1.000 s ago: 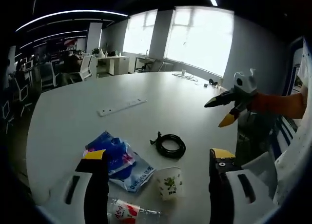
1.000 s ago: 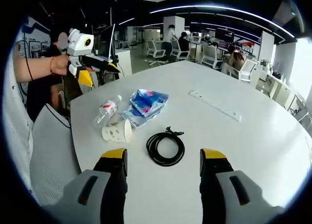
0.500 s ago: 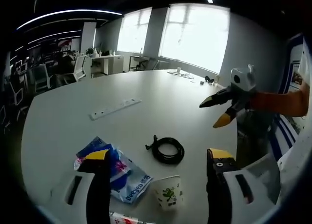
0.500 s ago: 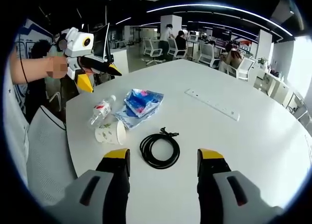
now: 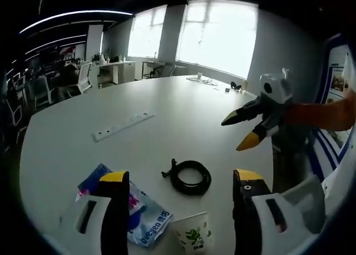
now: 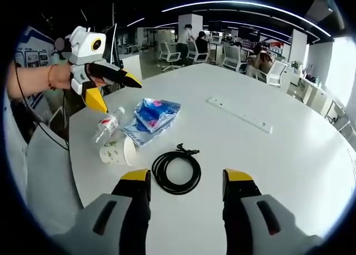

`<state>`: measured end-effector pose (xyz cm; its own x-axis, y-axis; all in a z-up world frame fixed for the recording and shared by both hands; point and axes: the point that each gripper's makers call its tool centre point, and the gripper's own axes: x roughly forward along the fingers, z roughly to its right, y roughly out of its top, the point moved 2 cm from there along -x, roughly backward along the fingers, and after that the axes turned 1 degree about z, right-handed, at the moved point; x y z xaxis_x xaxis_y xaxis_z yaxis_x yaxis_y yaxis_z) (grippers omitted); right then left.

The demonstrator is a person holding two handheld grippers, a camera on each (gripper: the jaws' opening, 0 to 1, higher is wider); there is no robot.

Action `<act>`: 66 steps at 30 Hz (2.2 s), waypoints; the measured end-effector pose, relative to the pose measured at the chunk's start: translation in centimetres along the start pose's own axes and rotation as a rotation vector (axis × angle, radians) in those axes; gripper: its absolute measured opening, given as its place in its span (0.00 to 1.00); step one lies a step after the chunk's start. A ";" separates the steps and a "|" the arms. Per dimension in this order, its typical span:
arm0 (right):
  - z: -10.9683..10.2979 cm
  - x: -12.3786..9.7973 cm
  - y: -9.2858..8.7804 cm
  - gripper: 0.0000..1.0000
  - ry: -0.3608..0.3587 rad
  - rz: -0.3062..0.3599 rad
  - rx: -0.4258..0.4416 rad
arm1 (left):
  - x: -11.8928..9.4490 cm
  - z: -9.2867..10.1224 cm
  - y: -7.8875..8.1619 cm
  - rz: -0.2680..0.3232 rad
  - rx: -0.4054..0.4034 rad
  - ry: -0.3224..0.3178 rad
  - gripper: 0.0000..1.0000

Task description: Arrange the tabletop items into an orderly group along one side of the table until the central work area is clear of visible clutter.

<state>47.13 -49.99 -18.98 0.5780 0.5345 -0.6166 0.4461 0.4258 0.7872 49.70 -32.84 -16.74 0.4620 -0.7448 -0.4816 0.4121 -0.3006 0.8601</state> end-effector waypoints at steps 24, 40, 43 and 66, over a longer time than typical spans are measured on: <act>1.3 4.0 -1.6 0.45 -0.006 -0.040 0.055 | 7.0 0.8 -2.4 -0.127 0.007 -0.035 0.66; 1.4 6.4 -3.2 0.40 -0.009 -0.092 0.078 | 9.2 0.4 -4.7 -0.227 -0.009 -0.014 0.56; 1.2 7.1 -3.4 0.40 -0.008 -0.106 0.071 | 9.7 0.3 -5.2 -0.252 -0.013 -0.016 0.55; 1.2 10.3 -6.3 0.30 -0.030 -0.202 0.145 | 12.2 -0.1 -8.4 -0.430 -0.074 0.027 0.30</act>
<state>51.07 -48.03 -30.25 0.4866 0.4262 -0.7626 0.6465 0.4114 0.6425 51.95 -39.34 -29.81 0.2557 -0.5450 -0.7985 0.6263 -0.5357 0.5663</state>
